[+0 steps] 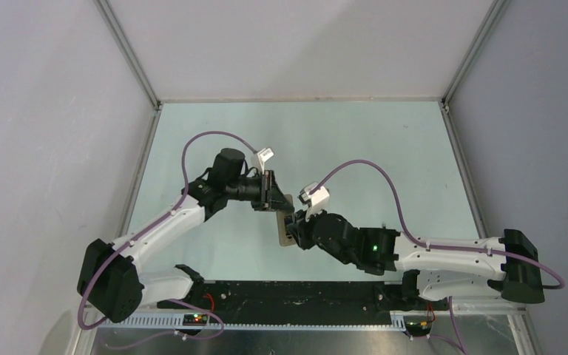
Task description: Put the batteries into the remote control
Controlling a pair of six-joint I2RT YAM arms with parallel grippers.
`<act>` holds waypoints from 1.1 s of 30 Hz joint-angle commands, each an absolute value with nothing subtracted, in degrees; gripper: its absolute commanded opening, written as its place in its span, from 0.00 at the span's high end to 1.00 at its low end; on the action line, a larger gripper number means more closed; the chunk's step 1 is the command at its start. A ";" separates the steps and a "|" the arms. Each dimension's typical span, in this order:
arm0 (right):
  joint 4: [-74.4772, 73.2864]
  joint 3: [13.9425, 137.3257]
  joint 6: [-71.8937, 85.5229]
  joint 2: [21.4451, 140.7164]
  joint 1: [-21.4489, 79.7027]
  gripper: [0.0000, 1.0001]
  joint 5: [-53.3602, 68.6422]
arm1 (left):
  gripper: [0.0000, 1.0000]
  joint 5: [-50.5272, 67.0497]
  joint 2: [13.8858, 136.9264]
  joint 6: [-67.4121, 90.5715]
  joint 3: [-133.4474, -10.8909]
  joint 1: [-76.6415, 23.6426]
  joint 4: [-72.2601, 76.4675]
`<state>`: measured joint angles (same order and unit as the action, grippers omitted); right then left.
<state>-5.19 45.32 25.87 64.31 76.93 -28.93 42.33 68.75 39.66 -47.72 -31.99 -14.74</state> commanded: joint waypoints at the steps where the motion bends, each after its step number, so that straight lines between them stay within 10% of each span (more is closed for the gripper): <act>1: -6.16 44.82 26.56 64.69 76.84 0.69 -29.90 | 1.00 44.85 68.09 40.76 -49.91 -31.43 -14.35; 33: -21.53 45.36 68.68 54.70 58.94 0.01 -13.80 | 1.00 40.24 70.82 39.25 -54.70 -31.42 -16.69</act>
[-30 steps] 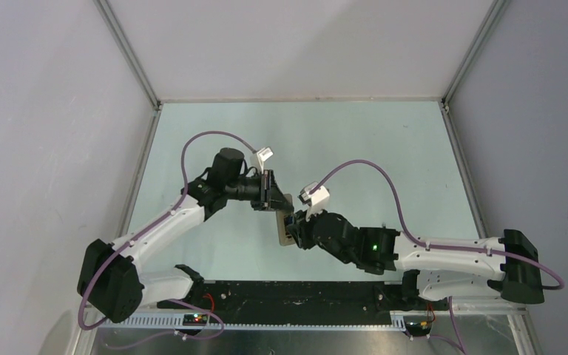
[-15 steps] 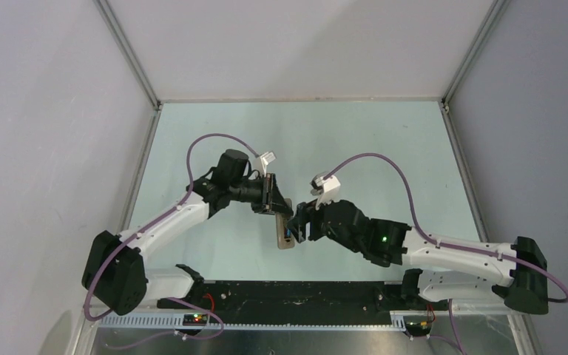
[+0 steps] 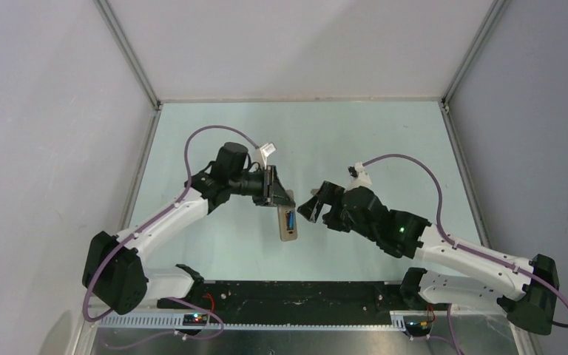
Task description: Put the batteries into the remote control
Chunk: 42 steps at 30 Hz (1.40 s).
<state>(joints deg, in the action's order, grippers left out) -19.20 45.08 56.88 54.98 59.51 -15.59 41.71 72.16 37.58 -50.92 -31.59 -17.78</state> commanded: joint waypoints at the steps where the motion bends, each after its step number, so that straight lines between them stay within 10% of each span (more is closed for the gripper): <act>1: -20.87 45.22 70.87 54.64 58.74 0.01 -13.03 | 1.00 39.48 70.46 39.40 -54.90 -31.45 -16.70; 32: -6.68 38.97 96.80 57.52 54.49 0.01 -5.26 | 1.00 36.12 70.42 42.18 -58.11 -31.41 -16.48; 42: -3.71 37.60 97.14 58.07 53.89 0.17 -4.62 | 1.00 36.09 70.36 42.19 -57.89 -31.37 -16.46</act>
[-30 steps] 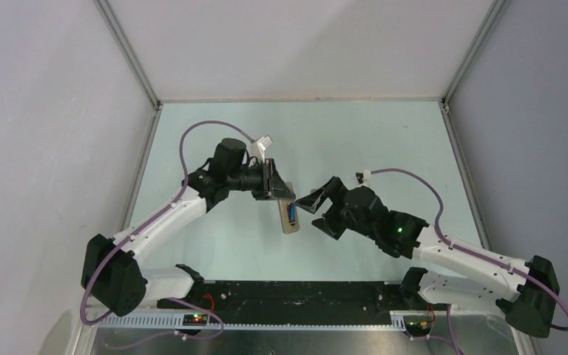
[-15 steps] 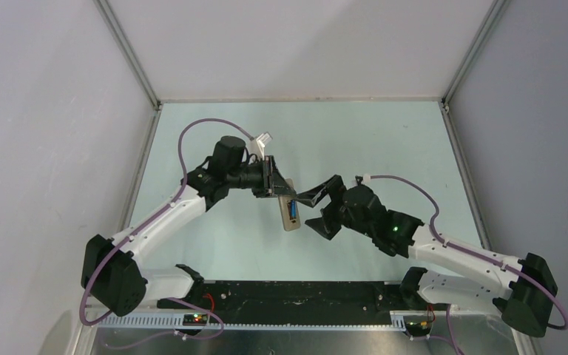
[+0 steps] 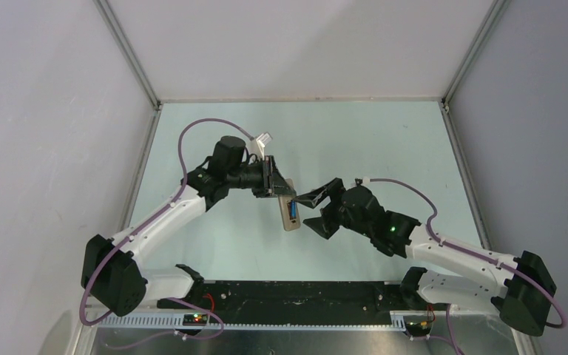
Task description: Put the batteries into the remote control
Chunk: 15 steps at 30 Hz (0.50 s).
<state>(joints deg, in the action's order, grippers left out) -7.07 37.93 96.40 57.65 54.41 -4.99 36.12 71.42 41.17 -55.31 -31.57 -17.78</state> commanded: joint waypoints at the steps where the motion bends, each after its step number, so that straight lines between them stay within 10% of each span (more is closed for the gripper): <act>1: -3.44 37.57 97.09 58.33 53.84 0.18 -4.36 | 1.00 36.09 70.35 42.19 -57.90 -31.38 -16.38; 15: -1.19 37.44 96.12 60.33 52.71 0.19 -2.31 | 1.00 36.57 70.54 42.01 -57.73 -31.41 -16.40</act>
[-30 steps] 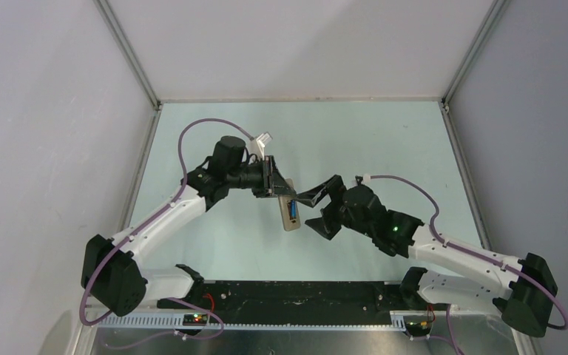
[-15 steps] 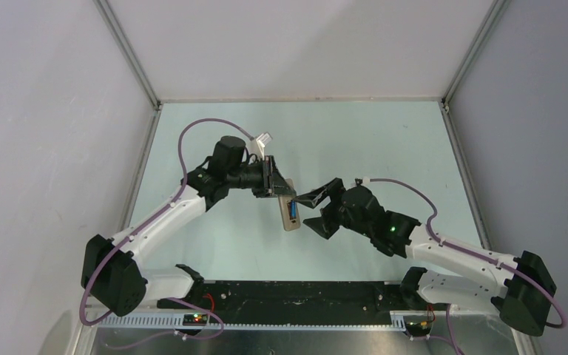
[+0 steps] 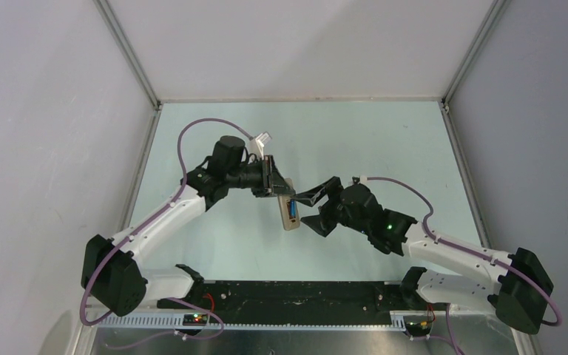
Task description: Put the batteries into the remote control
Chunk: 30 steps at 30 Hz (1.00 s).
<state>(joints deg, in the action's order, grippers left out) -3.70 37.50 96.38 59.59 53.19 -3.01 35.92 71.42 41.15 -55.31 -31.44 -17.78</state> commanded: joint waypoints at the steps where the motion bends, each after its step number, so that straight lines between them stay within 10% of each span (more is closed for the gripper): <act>1: -1.12 37.44 96.01 60.39 52.68 0.20 -2.18 | 1.00 36.56 70.52 42.01 -57.81 -31.43 -16.36; 30: 3.54 36.74 89.91 60.78 52.73 0.33 -0.68 | 1.00 36.39 70.69 41.92 -58.39 -31.37 -16.41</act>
